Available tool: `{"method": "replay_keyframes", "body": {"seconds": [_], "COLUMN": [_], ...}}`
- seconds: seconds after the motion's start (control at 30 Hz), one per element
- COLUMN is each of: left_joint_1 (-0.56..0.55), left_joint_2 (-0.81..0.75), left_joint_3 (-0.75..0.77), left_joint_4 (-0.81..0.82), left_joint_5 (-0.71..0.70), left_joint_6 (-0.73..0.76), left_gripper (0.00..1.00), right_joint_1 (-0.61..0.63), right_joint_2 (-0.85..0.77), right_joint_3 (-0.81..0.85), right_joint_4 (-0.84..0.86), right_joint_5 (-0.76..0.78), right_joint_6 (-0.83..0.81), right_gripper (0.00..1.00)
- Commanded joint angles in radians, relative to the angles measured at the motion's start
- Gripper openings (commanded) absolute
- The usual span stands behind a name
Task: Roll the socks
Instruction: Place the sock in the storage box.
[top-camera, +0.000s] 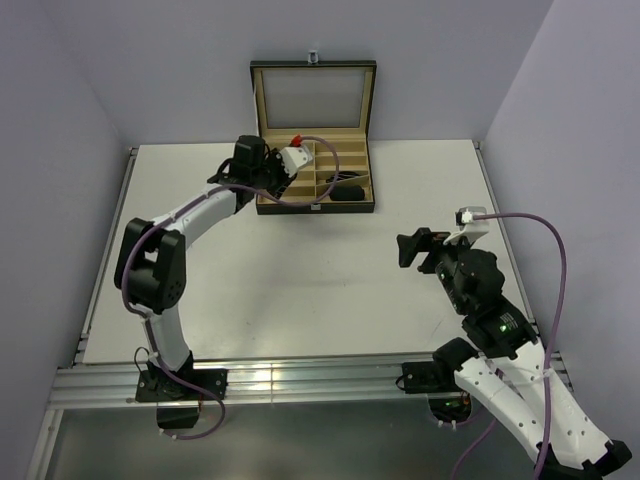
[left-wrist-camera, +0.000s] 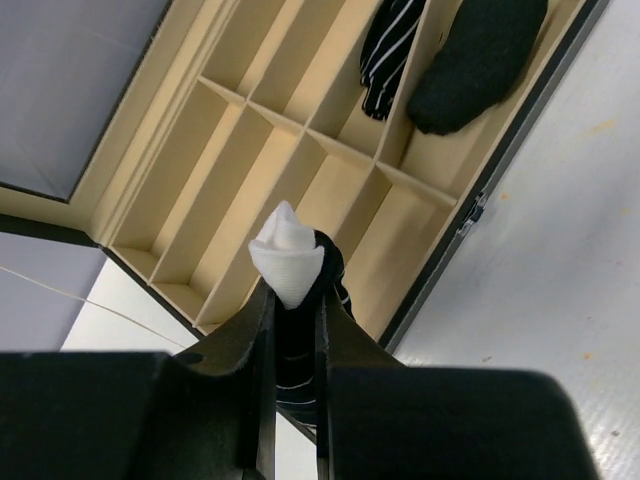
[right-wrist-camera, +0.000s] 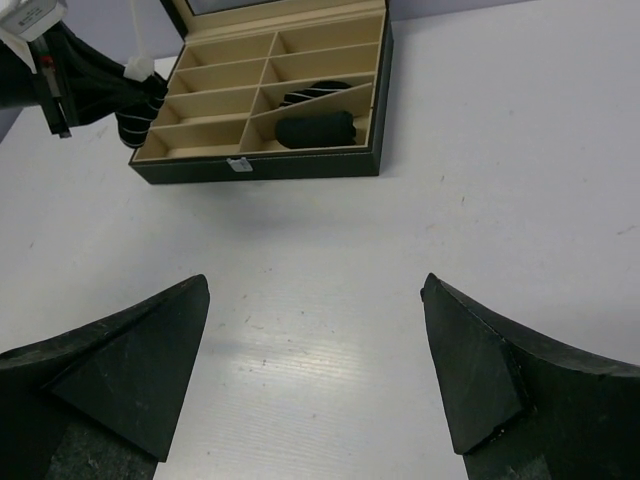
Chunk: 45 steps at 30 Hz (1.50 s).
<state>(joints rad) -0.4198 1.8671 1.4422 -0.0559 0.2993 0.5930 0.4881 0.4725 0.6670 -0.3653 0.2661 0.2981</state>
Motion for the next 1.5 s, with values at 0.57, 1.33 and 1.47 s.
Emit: {"method": "replay_keyframes", "body": {"seconds": [0.57, 1.33, 1.47], "left_joint_1": [0.069, 0.072, 0.07], "left_joint_2": [0.147, 0.277, 0.294], "left_joint_3": [-0.026, 0.181, 0.188], "left_joint_4": [0.165, -0.283, -0.297], "left_joint_5": [0.224, 0.244, 0.232], "left_joint_6": [0.151, 0.347, 0.373], "left_gripper": [0.0, 0.06, 0.07], "right_joint_1": [-0.006, -0.006, -0.006], "right_joint_2": [0.048, 0.058, 0.066], "right_joint_3": [0.005, -0.012, -0.014], "right_joint_4": [-0.003, 0.006, 0.011], "right_joint_5": [-0.01, -0.016, -0.019], "right_joint_6": [-0.048, -0.054, -0.056], "right_gripper": [0.94, 0.93, 0.93]}}
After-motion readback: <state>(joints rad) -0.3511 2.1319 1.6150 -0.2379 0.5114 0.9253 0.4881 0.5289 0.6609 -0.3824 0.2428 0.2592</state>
